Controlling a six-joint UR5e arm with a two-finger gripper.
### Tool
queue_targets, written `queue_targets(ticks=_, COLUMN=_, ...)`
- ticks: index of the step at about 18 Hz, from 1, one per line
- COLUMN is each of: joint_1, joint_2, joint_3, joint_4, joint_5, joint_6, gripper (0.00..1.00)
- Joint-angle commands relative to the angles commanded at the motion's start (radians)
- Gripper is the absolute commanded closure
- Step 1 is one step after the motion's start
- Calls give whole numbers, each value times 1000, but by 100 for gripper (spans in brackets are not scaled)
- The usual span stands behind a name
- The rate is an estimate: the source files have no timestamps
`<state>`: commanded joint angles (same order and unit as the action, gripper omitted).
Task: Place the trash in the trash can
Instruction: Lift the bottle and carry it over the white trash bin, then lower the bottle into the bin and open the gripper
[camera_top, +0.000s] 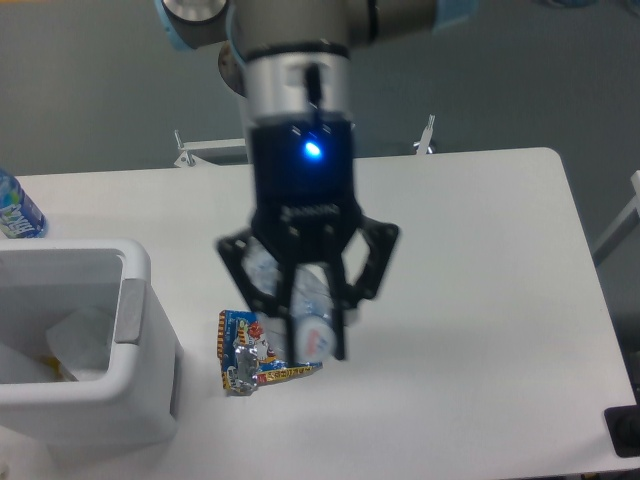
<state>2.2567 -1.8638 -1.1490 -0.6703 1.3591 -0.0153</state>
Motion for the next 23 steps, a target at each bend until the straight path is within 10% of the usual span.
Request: queue_targets(ticks=23, joint_1=-235, joint_2=-100, joint_3=15, joint_4=57, joint_5=0, joint_6=6, gripper=63)
